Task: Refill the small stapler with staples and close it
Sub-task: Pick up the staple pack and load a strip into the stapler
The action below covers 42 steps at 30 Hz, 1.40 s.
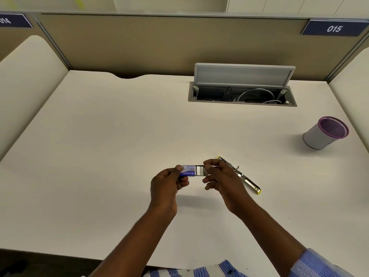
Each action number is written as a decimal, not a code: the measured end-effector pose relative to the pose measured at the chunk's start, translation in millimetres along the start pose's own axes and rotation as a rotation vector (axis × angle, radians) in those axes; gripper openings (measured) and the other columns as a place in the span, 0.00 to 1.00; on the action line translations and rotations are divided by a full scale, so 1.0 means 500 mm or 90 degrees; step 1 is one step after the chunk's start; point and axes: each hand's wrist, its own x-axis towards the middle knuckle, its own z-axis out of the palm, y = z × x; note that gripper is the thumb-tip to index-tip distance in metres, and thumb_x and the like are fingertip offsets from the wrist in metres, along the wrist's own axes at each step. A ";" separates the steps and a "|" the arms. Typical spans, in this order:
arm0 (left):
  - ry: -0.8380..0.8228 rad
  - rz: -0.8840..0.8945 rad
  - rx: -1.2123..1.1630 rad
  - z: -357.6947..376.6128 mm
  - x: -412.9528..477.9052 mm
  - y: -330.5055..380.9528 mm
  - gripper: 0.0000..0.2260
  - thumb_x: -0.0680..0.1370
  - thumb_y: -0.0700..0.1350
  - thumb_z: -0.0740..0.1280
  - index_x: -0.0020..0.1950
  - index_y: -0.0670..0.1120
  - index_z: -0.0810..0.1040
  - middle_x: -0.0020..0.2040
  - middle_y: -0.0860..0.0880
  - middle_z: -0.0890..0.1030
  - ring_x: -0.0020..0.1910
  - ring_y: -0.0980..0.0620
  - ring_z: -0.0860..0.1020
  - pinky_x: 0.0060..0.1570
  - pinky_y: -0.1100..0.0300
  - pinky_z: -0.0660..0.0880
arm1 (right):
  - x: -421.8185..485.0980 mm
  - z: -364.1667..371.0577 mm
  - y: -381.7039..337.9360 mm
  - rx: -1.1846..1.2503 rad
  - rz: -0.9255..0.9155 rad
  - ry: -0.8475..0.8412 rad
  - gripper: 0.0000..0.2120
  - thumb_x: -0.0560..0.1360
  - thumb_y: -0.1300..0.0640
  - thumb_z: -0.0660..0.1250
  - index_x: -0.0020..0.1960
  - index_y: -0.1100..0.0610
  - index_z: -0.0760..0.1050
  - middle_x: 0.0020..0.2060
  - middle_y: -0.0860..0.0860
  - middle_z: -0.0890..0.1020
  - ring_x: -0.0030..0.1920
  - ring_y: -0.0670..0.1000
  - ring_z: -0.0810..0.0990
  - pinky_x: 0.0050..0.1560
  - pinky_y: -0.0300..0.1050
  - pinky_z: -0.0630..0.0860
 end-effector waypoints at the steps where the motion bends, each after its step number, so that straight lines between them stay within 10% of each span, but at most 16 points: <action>1: -0.001 0.000 0.000 0.000 -0.001 0.000 0.06 0.79 0.41 0.70 0.45 0.41 0.84 0.33 0.47 0.86 0.30 0.52 0.83 0.48 0.50 0.82 | -0.002 -0.002 0.000 -0.067 -0.035 -0.001 0.08 0.76 0.56 0.68 0.55 0.50 0.80 0.40 0.50 0.84 0.38 0.49 0.82 0.37 0.45 0.79; 8: -0.012 -0.005 -0.014 -0.001 -0.003 -0.002 0.06 0.80 0.42 0.70 0.46 0.41 0.83 0.33 0.47 0.86 0.31 0.52 0.83 0.46 0.53 0.83 | -0.015 -0.012 -0.012 -0.371 -0.212 -0.016 0.09 0.75 0.55 0.66 0.53 0.43 0.73 0.39 0.46 0.81 0.37 0.58 0.79 0.39 0.52 0.79; 14: -0.021 -0.008 -0.021 0.000 -0.007 -0.005 0.06 0.80 0.41 0.70 0.45 0.41 0.82 0.34 0.47 0.86 0.30 0.52 0.83 0.44 0.55 0.84 | -0.015 -0.016 -0.004 -0.431 -0.278 -0.008 0.07 0.78 0.57 0.67 0.50 0.46 0.73 0.35 0.38 0.78 0.29 0.42 0.72 0.31 0.30 0.68; 19: -0.028 -0.006 -0.008 -0.005 -0.012 -0.010 0.05 0.80 0.41 0.70 0.47 0.40 0.80 0.35 0.45 0.87 0.32 0.50 0.85 0.38 0.59 0.84 | -0.019 -0.010 0.002 -0.476 -0.288 0.010 0.07 0.75 0.57 0.66 0.47 0.45 0.71 0.38 0.38 0.78 0.26 0.44 0.69 0.28 0.34 0.66; 42: -0.043 0.025 -0.006 -0.008 -0.028 -0.011 0.07 0.79 0.39 0.71 0.55 0.43 0.77 0.42 0.43 0.87 0.39 0.44 0.87 0.39 0.57 0.84 | -0.037 0.028 0.000 -0.248 -0.150 0.140 0.02 0.79 0.52 0.69 0.47 0.49 0.80 0.42 0.44 0.84 0.37 0.41 0.75 0.43 0.41 0.71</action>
